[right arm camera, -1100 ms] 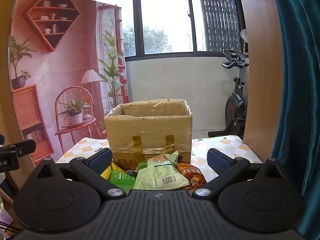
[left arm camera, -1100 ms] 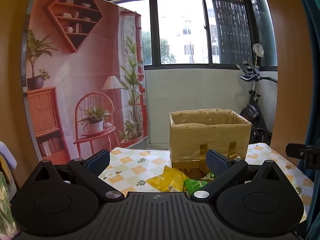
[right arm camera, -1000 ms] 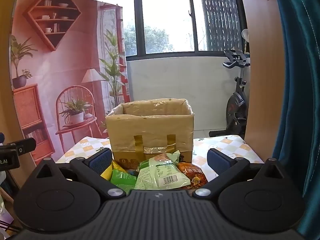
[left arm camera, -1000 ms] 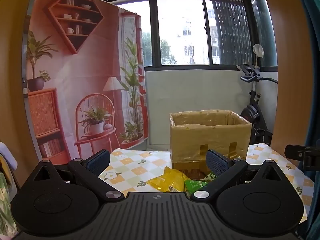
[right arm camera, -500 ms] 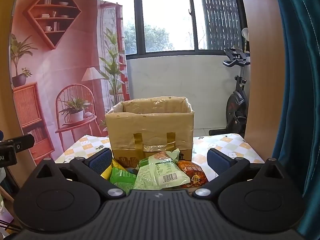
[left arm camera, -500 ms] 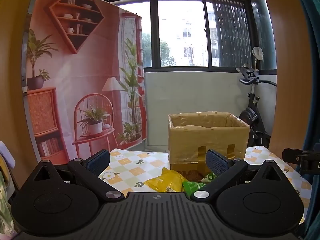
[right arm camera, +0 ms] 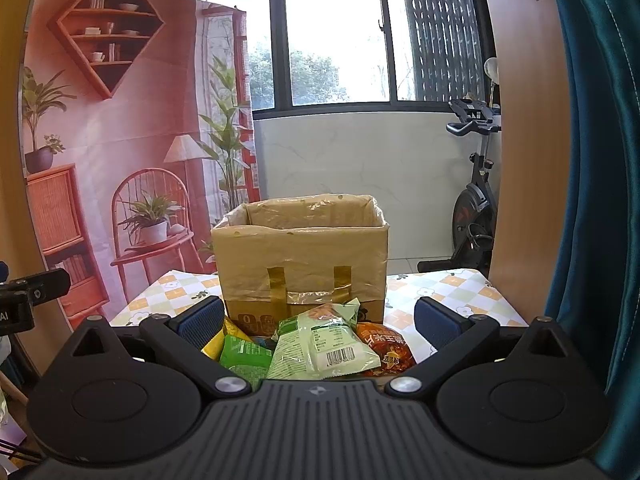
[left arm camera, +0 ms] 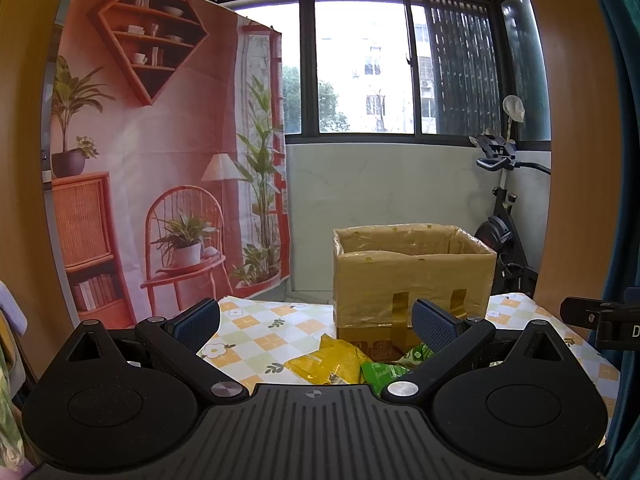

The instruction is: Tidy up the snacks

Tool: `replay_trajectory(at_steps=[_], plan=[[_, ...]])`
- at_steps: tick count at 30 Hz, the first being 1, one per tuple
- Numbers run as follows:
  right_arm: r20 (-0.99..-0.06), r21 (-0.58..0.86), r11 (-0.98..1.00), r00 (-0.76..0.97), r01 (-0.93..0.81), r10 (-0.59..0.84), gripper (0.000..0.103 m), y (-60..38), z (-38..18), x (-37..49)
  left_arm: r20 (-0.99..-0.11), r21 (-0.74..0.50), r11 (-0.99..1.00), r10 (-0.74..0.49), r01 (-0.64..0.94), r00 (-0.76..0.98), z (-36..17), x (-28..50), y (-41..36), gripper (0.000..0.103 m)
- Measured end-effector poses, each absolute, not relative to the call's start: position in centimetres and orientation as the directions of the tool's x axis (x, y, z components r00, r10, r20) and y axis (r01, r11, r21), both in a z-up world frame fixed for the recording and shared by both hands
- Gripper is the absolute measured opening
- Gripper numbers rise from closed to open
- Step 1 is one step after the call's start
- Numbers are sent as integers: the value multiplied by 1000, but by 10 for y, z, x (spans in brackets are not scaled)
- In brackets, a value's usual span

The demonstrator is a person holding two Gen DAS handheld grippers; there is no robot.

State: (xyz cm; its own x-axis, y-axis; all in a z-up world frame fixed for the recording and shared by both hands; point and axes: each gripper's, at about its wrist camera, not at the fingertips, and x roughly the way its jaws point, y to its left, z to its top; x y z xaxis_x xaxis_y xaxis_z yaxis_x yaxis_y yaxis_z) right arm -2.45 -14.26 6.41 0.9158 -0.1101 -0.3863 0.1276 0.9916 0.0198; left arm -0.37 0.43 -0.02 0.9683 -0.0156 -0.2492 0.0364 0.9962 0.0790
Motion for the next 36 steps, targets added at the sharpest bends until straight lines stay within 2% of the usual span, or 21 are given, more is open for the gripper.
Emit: replay_trajectory(at_steps=[36], plan=[[-389,20,992,915,127,-110,103,-143,63,-23,-257,77,996,-19,40,966,-3,-1,5,103]])
